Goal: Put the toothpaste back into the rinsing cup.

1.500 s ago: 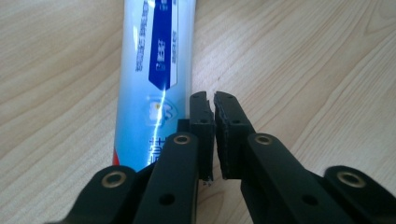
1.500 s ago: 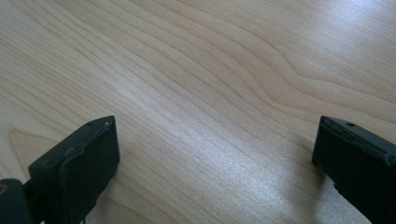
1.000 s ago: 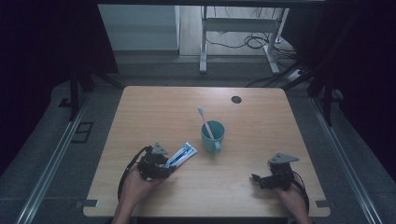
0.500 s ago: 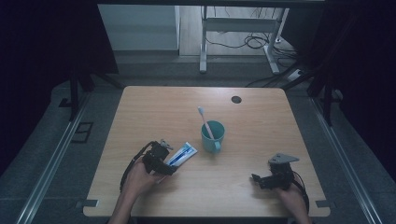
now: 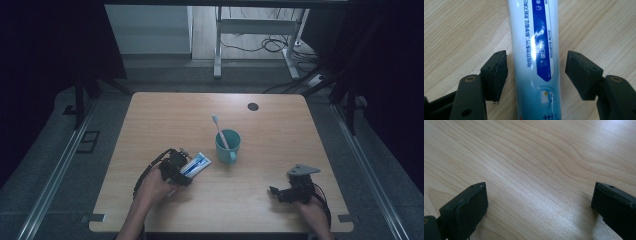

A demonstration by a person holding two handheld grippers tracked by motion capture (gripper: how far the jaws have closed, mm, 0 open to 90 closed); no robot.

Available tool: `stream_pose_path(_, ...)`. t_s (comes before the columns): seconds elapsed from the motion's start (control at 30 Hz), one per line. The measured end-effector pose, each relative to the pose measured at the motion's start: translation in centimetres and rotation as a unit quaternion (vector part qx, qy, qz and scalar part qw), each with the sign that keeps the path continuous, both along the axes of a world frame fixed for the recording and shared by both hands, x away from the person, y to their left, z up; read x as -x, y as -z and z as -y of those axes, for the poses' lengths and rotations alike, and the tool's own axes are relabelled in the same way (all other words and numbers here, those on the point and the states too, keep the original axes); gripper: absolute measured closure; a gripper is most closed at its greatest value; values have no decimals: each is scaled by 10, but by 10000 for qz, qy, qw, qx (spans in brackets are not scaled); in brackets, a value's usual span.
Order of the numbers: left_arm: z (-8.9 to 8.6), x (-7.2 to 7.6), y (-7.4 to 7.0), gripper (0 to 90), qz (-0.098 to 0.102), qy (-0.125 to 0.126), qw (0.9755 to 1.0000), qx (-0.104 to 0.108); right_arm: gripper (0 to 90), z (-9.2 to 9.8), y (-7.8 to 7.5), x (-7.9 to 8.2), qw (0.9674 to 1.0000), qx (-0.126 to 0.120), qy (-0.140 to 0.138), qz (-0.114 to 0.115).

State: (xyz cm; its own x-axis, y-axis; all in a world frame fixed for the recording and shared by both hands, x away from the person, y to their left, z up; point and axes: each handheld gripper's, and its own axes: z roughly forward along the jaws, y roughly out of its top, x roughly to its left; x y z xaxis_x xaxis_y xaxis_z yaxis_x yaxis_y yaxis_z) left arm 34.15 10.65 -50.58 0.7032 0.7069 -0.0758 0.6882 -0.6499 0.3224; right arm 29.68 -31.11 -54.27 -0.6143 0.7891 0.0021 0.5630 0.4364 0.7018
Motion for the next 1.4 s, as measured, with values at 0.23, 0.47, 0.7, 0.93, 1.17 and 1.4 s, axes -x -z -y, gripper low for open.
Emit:
stream_pose_path(0.23, 6, -6, 0, 379, -184, -14, 9995, -245, 8, 0, 0, 0, 10000, 1, -2, 2)
stream_pose_path(0.47, 13, -14, -2, 402, -426, 96, 9971, -616, 8, 0, 0, 0, 10000, 4, -2, 4)
stream_pose_path(0.7, 24, -21, -4, 458, -714, 215, 9924, -982, 8, 0, 0, 0, 10000, 5, -2, 4)
stream_pose_path(0.93, 30, -26, -5, 505, -947, 183, 9883, -1181, 8, 0, 0, 0, 10000, 4, -2, 4)
stream_pose_path(1.17, 21, -26, -9, 634, -973, 54, 9916, -853, 9, 0, 0, 0, 10000, 4, -1, 4)
stream_pose_path(1.4, 16, -23, -11, 700, -898, 35, 9939, -638, 8, 0, 0, 0, 10000, 4, 0, 5)
